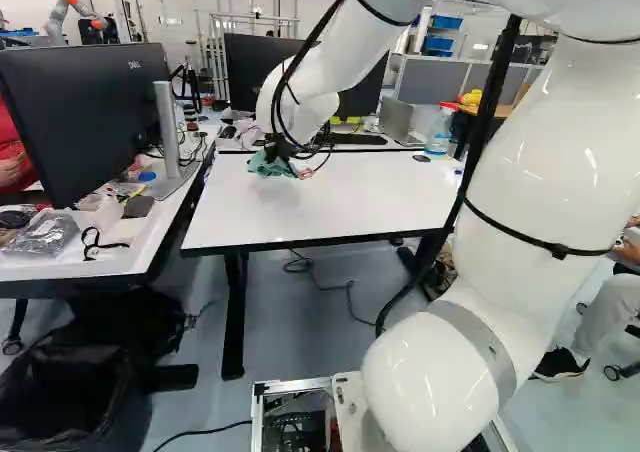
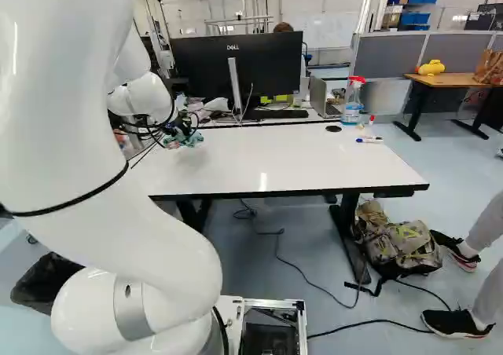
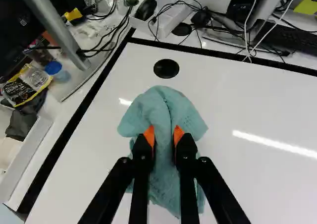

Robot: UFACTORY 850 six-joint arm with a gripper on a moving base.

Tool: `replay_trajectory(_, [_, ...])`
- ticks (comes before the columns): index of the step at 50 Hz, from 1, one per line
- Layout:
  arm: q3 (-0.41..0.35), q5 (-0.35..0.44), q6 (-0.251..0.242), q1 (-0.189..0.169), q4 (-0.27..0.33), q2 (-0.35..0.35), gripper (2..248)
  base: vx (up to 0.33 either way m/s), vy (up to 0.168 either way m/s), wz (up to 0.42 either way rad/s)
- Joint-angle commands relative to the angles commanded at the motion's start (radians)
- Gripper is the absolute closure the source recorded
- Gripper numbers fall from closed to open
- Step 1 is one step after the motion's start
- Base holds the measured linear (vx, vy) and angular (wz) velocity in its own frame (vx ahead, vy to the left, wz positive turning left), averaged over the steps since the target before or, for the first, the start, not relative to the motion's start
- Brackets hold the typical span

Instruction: Clean the table with the green towel

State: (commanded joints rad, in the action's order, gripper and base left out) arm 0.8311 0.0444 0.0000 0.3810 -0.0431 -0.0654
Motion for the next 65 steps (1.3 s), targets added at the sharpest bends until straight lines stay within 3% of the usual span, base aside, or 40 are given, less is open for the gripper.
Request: replay_trajectory(65, [-0.012, 0.000, 0.000, 0.228, 0.000, 0.011, 189, 0.000, 0.000, 0.000])
